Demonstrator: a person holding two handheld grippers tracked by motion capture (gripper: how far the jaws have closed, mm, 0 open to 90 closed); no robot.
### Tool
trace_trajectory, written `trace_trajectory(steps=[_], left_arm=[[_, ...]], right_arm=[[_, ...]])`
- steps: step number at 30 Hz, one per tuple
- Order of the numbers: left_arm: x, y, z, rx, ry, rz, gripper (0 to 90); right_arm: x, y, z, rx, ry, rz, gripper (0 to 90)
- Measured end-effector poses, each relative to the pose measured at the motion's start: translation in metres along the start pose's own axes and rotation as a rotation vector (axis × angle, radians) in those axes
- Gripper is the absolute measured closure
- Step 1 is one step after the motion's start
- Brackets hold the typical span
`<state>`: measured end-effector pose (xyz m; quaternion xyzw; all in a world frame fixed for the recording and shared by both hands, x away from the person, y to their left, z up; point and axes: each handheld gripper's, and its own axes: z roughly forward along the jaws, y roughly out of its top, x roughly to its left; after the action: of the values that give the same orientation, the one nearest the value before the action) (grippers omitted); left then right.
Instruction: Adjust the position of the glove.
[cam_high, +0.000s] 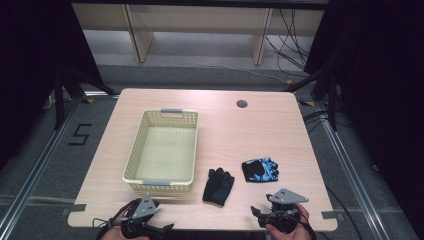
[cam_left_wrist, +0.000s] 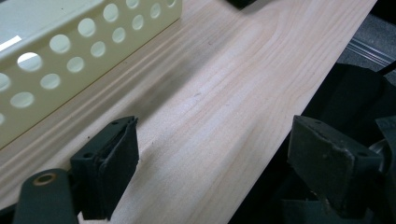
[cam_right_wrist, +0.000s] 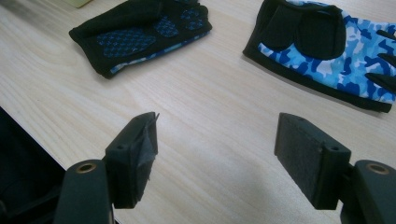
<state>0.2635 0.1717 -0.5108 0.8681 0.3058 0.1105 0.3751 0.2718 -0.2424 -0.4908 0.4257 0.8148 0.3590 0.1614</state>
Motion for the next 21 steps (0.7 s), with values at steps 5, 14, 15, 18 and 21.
trace_trajectory(steps=[5, 14, 15, 18, 21], left_arm=[[-0.002, 0.001, 0.0, 0.015, -0.007, 0.008, 17.4], [-0.008, 0.005, 0.0, -0.029, -0.04, -0.011, 22.2], [-0.009, 0.005, 0.0, -0.037, -0.042, 0.001, 24.4], [-0.013, 0.009, 0.002, -0.05, -0.054, 0.007, 25.7], [-0.015, 0.014, 0.006, -0.061, -0.064, 0.004, 26.5]], right_arm=[[-0.001, 0.0, 0.0, -0.007, 0.018, -0.024, 32.5], [0.002, 0.005, 0.0, -0.016, 0.038, -0.014, 33.9], [0.003, 0.006, 0.001, -0.017, 0.048, 0.005, 33.8], [0.001, 0.012, 0.004, -0.028, 0.053, -0.015, 33.5], [-0.001, 0.019, 0.007, -0.039, 0.063, -0.025, 33.6]])
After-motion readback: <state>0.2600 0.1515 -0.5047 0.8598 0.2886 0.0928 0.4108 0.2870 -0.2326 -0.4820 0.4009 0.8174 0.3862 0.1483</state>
